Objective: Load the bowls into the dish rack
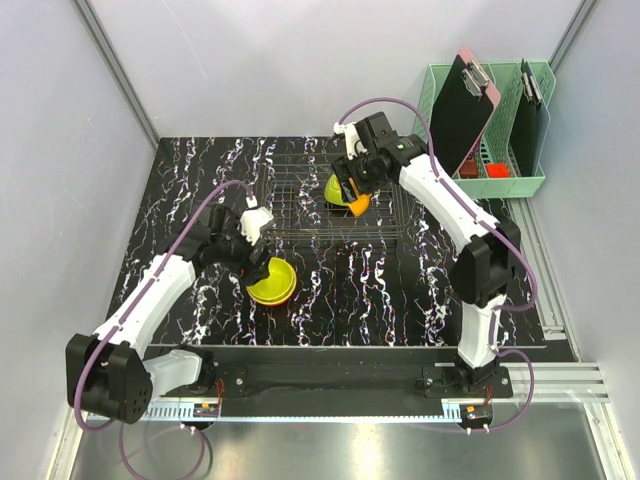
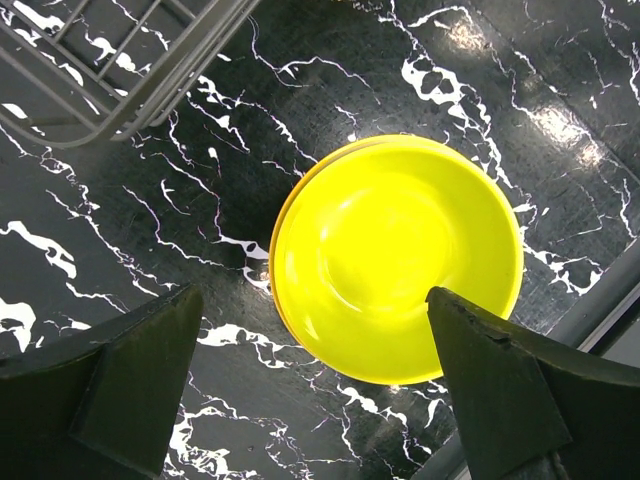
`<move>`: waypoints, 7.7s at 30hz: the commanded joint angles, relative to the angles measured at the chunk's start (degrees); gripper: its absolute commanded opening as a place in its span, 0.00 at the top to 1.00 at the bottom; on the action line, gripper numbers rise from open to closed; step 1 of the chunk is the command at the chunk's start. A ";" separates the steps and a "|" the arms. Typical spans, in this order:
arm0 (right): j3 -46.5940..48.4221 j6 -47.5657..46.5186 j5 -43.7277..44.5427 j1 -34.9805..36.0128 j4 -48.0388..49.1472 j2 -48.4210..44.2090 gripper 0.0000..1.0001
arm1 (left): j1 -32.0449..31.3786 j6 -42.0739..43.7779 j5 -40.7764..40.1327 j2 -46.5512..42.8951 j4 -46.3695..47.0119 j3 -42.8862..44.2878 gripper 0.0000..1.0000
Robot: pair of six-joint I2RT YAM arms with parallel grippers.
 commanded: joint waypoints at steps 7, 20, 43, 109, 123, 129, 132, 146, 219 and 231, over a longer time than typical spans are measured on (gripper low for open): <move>4.62 -3.16 22.53 1.59 2.30 8.37 1.00 | 0.75 2.96 2.91 1.24 1.00 -1.20 0.01; 1.03 -9.49 38.88 7.39 6.26 12.24 1.00 | 1.28 3.13 4.23 0.54 1.00 -1.03 0.01; -7.50 -18.11 46.36 12.32 10.57 14.62 1.00 | 1.63 4.10 5.46 1.67 0.82 -0.76 0.01; 0.31 -15.82 24.56 16.10 -5.60 12.95 0.00 | 1.72 2.26 6.43 8.89 2.23 3.10 1.00; 5.59 -17.66 34.15 12.33 -2.79 8.47 0.17 | 1.72 1.82 7.22 9.06 2.58 2.23 1.00; -0.73 -20.65 36.95 9.95 -1.83 6.10 0.83 | 1.72 1.82 7.05 8.53 2.67 2.31 1.00; -3.37 -20.83 37.13 8.54 -1.56 4.61 0.97 | 1.72 1.90 6.78 7.75 2.58 2.31 1.00; -12.26 -22.33 33.36 7.75 -2.17 5.39 1.00 | 1.80 2.17 5.64 4.14 1.71 3.46 1.00; 14.82 -19.78 -54.34 6.96 -29.69 6.62 0.01 | 0.75 1.38 25.06 -2.98 1.70 17.43 1.00; 17.10 -18.81 -64.90 2.65 -31.00 12.24 0.00 | -2.59 -0.91 26.56 -2.01 3.46 19.71 1.00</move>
